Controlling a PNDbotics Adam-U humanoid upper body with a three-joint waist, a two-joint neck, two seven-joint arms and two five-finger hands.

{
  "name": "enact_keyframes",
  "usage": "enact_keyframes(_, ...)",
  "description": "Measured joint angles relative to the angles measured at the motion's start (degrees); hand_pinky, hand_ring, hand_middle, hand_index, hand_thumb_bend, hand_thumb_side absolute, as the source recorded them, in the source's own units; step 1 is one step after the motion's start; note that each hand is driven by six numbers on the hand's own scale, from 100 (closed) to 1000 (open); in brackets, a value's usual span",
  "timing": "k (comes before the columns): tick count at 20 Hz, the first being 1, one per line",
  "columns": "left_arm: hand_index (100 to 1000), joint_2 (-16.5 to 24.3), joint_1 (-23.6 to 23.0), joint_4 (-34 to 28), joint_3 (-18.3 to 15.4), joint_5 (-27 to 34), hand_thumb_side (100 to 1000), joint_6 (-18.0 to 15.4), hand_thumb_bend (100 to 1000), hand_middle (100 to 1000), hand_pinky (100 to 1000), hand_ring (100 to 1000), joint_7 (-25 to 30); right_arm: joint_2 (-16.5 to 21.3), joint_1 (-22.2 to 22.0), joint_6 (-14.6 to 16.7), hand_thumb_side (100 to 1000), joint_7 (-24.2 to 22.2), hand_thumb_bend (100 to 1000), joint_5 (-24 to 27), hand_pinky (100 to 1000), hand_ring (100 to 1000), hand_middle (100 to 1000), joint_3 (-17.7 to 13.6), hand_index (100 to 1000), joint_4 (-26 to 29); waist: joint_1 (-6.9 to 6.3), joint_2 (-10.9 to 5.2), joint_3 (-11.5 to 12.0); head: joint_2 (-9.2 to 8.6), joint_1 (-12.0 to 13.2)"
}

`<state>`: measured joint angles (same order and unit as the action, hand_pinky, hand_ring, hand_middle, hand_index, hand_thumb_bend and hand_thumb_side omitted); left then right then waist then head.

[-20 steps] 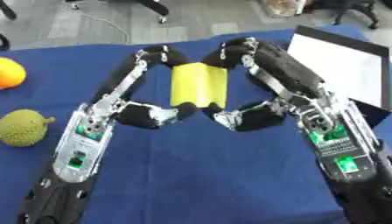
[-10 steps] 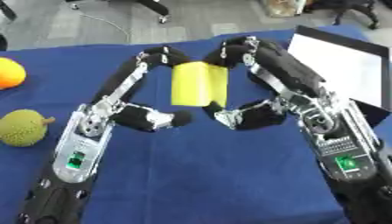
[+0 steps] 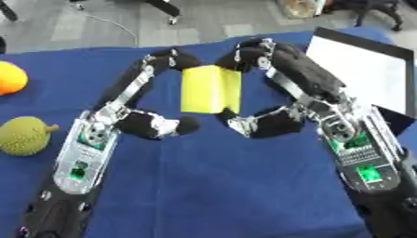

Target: Pick up the objects with one hand, pass them to the other hand, and then place them into the box on the other side of the table.

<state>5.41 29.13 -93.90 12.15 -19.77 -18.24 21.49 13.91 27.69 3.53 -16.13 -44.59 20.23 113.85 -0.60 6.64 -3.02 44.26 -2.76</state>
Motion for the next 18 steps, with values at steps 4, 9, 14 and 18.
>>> enact_keyframes(4,753,-0.1,0.0,0.03,-0.67,-0.03,669,0.54,705,730,820,680,-1.69,0.0,0.0,0.0,100,0.01,100,0.03,577,559,189,-0.04,418,0.0,0.0,0.0,0.02,0.0,-0.01)
enact_keyframes(9,754,-0.5,0.02,0.22,-1.09,-0.45,661,0.97,706,731,820,683,-3.75,0.0,0.0,0.05,100,-0.04,100,0.35,575,560,189,-0.04,419,0.0,0.0,0.0,0.04,0.0,-0.11)
enact_keyframes(14,753,-0.95,0.04,0.56,-1.67,-0.82,658,1.25,703,731,820,683,-5.54,0.0,-0.01,0.27,100,-0.29,100,0.86,575,561,189,-0.04,420,0.0,0.0,0.0,0.02,0.0,-0.25)
enact_keyframes(18,750,-0.99,0.04,0.58,-2.47,-1.09,656,1.48,701,730,820,682,-6.71,0.0,-0.06,0.2,100,-0.22,100,1.01,572,560,189,-0.24,420,0.0,0.0,0.0,-0.07,0.0,-0.33)
